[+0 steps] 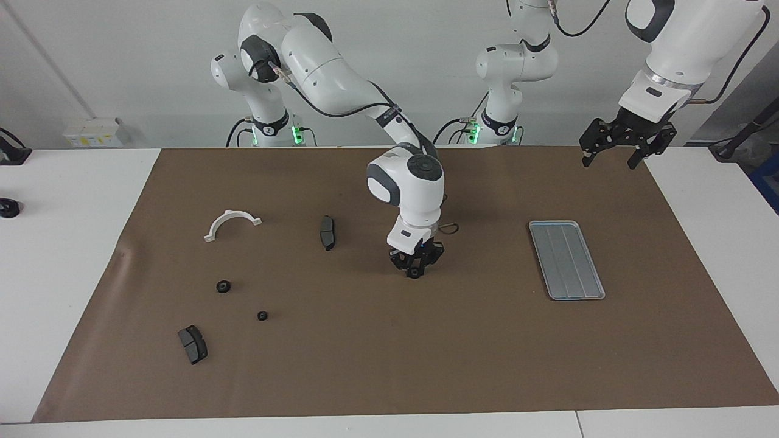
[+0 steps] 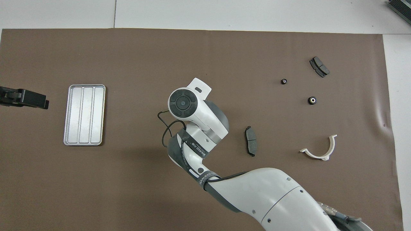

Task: Place bearing gear from tray to pile
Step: 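Carry the gear with the right gripper and set it beside the other gears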

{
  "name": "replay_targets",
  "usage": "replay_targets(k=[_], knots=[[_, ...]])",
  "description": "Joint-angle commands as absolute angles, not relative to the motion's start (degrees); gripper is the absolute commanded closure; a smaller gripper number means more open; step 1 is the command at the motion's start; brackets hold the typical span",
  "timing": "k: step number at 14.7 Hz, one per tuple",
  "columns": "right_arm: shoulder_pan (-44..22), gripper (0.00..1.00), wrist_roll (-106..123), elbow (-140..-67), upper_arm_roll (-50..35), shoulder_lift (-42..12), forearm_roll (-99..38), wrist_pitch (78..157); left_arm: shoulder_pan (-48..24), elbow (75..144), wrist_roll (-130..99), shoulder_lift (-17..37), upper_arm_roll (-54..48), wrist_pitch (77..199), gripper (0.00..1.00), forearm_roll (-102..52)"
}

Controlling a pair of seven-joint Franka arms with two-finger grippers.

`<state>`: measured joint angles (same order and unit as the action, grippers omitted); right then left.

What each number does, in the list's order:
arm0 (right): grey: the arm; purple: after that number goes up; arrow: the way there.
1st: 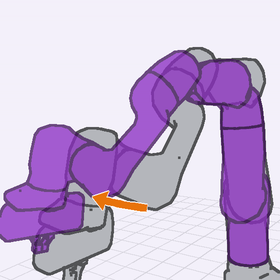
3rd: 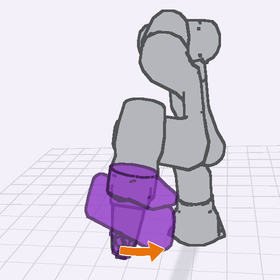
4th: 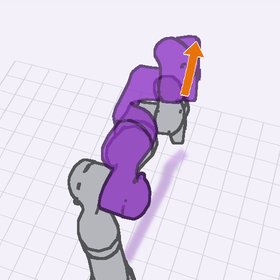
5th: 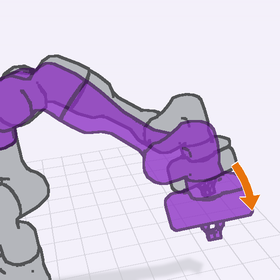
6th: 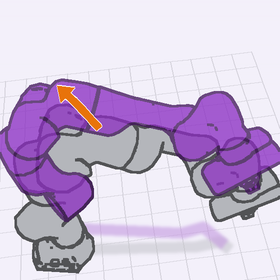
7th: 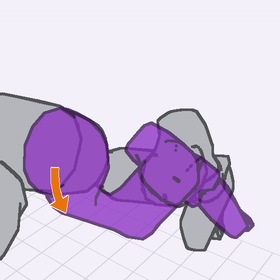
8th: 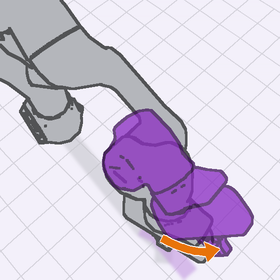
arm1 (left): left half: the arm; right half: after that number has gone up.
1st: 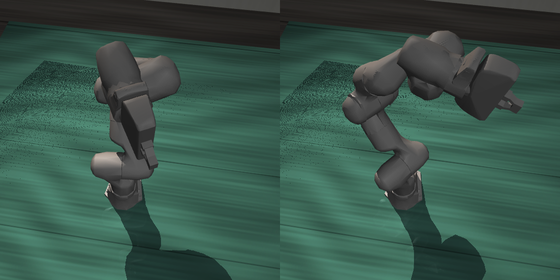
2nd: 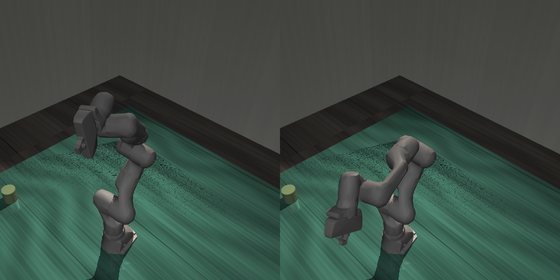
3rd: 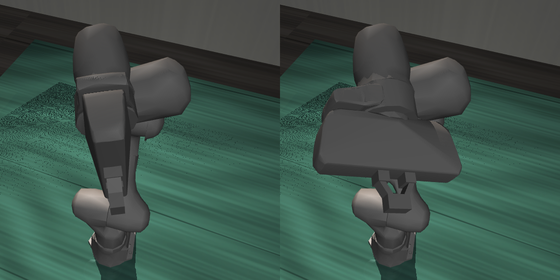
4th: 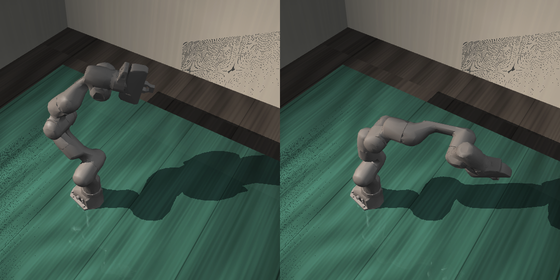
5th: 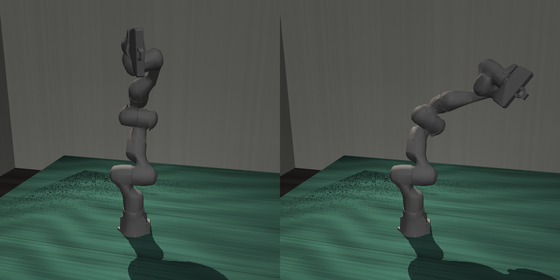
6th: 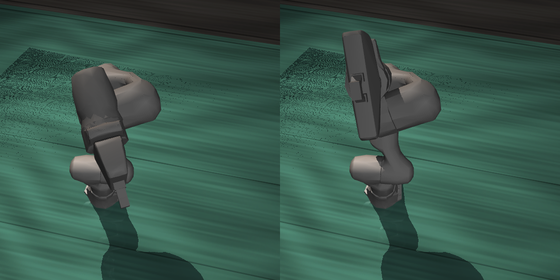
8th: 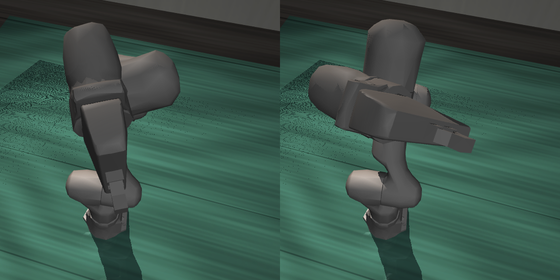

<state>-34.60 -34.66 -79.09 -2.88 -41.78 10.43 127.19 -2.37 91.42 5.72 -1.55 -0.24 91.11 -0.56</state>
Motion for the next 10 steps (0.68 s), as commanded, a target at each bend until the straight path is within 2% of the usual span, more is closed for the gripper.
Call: replay_targets(k=[1,3,7,10], knots=[[-30.3,1.00,-33.2,-80.2,-3.3,-37.8,11.1,123.5,-2.5,91.4,6.0,-1.5,-0.4,90.0,0.00,0.2],[-26.0,1.00,-28.9,-82.8,-3.3,-33.8,11.1,122.4,-2.4,92.0,6.1,-1.8,-0.4,89.7,0.00,0.2],[-17.0,1.00,-14.7,-98.1,-3.3,-20.8,10.8,123.0,-1.9,92.0,5.9,-1.8,-0.3,89.7,0.00,0.2],[-10.9,1.00,-6.3,-107.2,-3.3,-14.6,10.6,123.0,-1.7,92.0,5.9,-1.8,-0.1,89.6,0.00,0.2]])
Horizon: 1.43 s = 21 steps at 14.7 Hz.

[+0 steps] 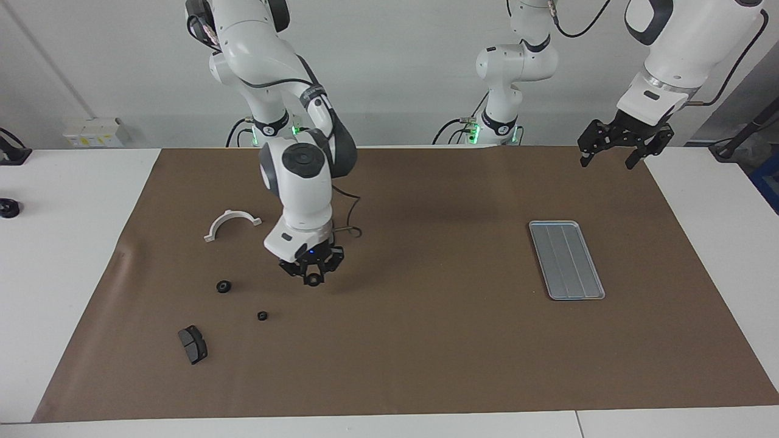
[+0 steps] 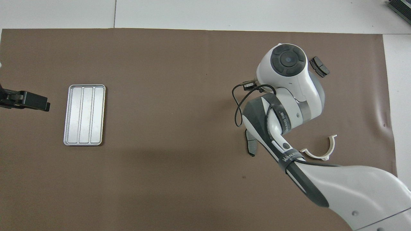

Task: Place bearing gear from tray to pile
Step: 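Carry the gear with the right gripper and set it beside the other gears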

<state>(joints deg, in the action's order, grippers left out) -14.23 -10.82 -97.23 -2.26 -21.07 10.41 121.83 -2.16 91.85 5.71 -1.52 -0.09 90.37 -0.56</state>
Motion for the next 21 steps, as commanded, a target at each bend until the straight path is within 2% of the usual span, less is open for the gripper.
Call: replay_targets(k=[1,3,6,10,11,12,13,16,21], knots=[[-9.9,1.00,-4.4,-109.5,-3.3,-13.6,9.8,123.2,-1.6,92.0,5.9,-1.8,-0.1,89.6,0.00,0.2],[-7.4,1.00,-1.1,-115.5,-3.3,-11.7,7.0,127.2,-1.6,92.0,5.9,-1.8,-0.1,89.6,0.00,0.2],[-4.8,1.00,2.7,-125.5,-3.3,-9.5,6.2,138.7,-1.7,92.0,5.9,-1.8,-0.1,89.6,0.00,0.2],[-3.1,1.00,3.7,-127.6,-3.3,-9.4,6.0,140.2,-1.7,92.0,5.9,-1.8,-0.1,89.6,0.00,0.2],[-3.2,0.64,3.7,-127.6,-3.3,-9.7,5.9,140.3,-1.7,92.0,5.9,-1.8,-0.1,89.6,0.00,0.2],[-3.1,0.07,3.6,-127.6,-3.3,-9.9,5.8,140.8,-1.7,92.0,5.9,-1.8,-0.1,89.6,0.00,0.2],[-3.1,0.00,3.4,-127.7,-3.3,-10.0,5.8,141.5,-1.6,92.0,5.9,-1.8,-0.1,89.6,0.00,0.2],[-3.3,0.00,1.2,-126.4,-3.3,-10.2,5.8,141.6,-1.6,92.0,5.9,-1.8,-0.1,89.6,0.00,0.2],[-3.2,0.00,-7.5,-117.9,-3.1,-9.7,5.8,137.0,-1.7,92.0,5.9,-1.8,-0.1,89.6,0.00,0.2]])
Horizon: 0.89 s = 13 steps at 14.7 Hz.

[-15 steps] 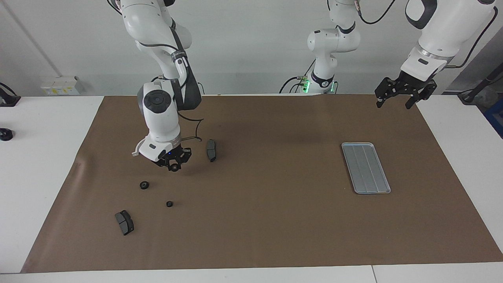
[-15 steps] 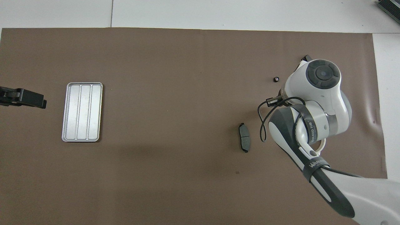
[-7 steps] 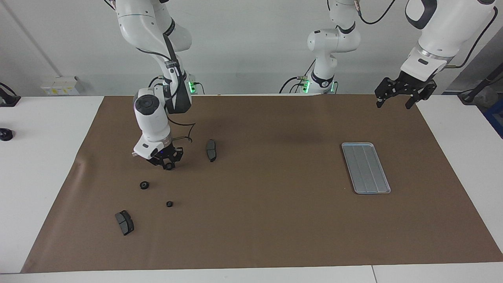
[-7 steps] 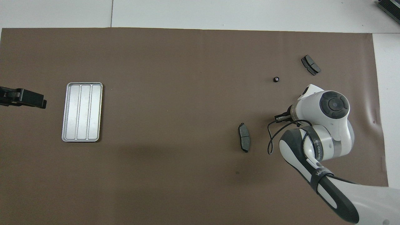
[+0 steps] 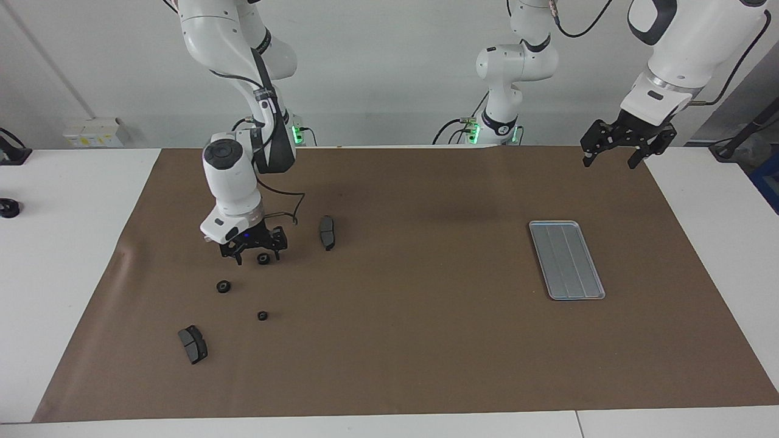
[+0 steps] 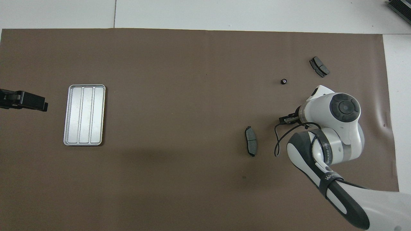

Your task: Place bearing gear from tray to pile

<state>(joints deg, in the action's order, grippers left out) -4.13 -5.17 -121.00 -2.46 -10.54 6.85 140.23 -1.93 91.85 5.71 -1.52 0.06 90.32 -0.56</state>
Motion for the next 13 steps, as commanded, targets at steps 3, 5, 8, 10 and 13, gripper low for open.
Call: replay_targets(k=[3,5,8,10,13], knots=[[-3.0,0.00,-10.1,-109.6,-2.5,-9.0,5.8,126.3,-1.6,92.0,5.9,-1.8,-0.1,89.6,0.00,0.2],[-2.6,0.00,-10.5,-105.4,-2.5,-6.7,5.7,118.9,-1.7,92.0,5.9,-1.8,-0.1,89.6,0.00,0.2],[-1.8,0.00,-11.1,-104.9,-2.5,-0.9,4.1,113.7,-1.6,92.0,5.9,-1.8,-0.1,89.6,0.00,0.2],[-0.3,0.00,-10.9,-103.5,-2.0,2.2,1.8,108.8,-1.7,92.0,5.9,-1.8,-0.1,89.6,0.00,0.2],[0.4,0.00,-10.3,-98.0,0.7,3.2,-0.1,98.3,-1.6,92.0,5.9,-1.8,-0.1,89.6,0.00,0.2]])
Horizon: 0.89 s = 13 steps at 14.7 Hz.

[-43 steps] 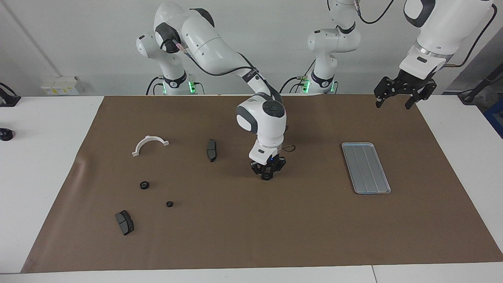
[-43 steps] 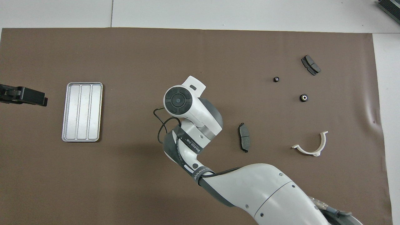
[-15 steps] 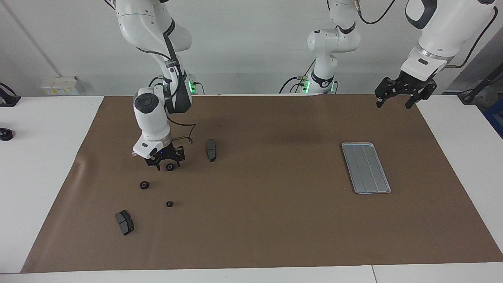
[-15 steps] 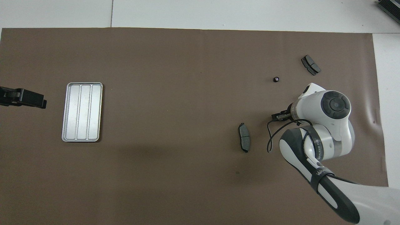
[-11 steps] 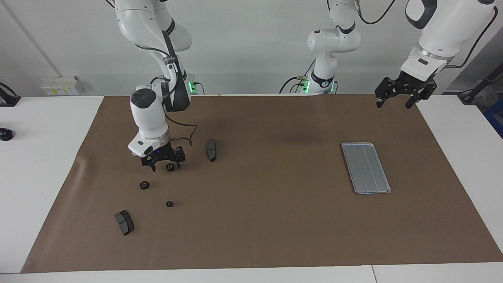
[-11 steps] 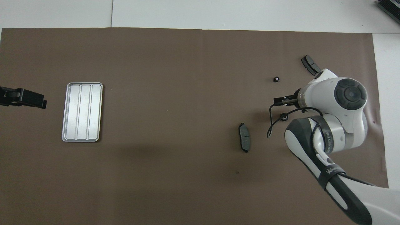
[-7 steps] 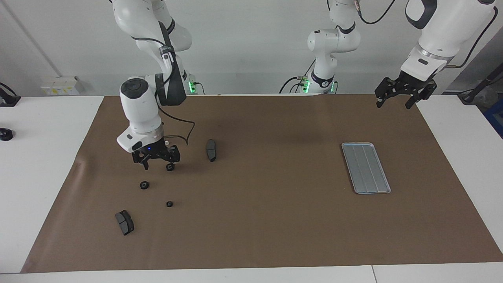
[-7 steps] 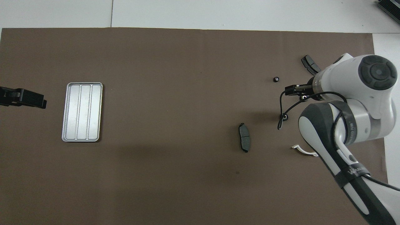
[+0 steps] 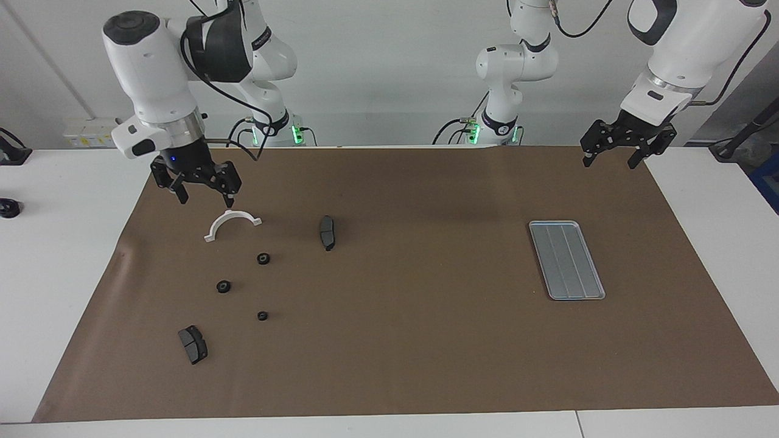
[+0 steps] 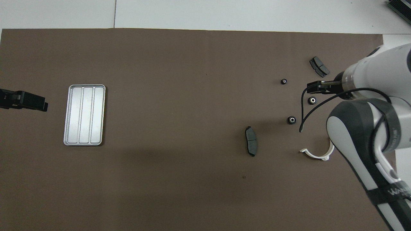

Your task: Place bearing gear from tray to pile

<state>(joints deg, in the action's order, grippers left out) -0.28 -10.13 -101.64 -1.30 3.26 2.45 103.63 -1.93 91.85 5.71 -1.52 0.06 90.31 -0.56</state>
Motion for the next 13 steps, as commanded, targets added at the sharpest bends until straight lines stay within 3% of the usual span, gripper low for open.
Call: replay_targets(k=[1,3,8,13], knots=[[-1.5,0.00,-10.3,-96.5,4.3,3.2,-1.8,96.1,-1.6,92.0,5.9,-1.8,-0.1,89.6,0.00,0.2],[-4.4,0.00,-9.7,-95.8,8.5,3.7,-1.9,92.5,-1.7,92.0,5.9,-1.8,-0.1,89.6,0.00,0.2],[-5.5,0.00,-8.6,-99.9,8.0,6.5,-1.8,92.3,-1.6,92.0,5.9,-1.8,-0.1,89.6,0.00,0.2],[-5.8,0.00,-3.2,-98.2,8.0,5.6,-0.9,92.2,-1.6,92.0,5.9,-1.8,-0.1,89.6,0.00,0.2]])
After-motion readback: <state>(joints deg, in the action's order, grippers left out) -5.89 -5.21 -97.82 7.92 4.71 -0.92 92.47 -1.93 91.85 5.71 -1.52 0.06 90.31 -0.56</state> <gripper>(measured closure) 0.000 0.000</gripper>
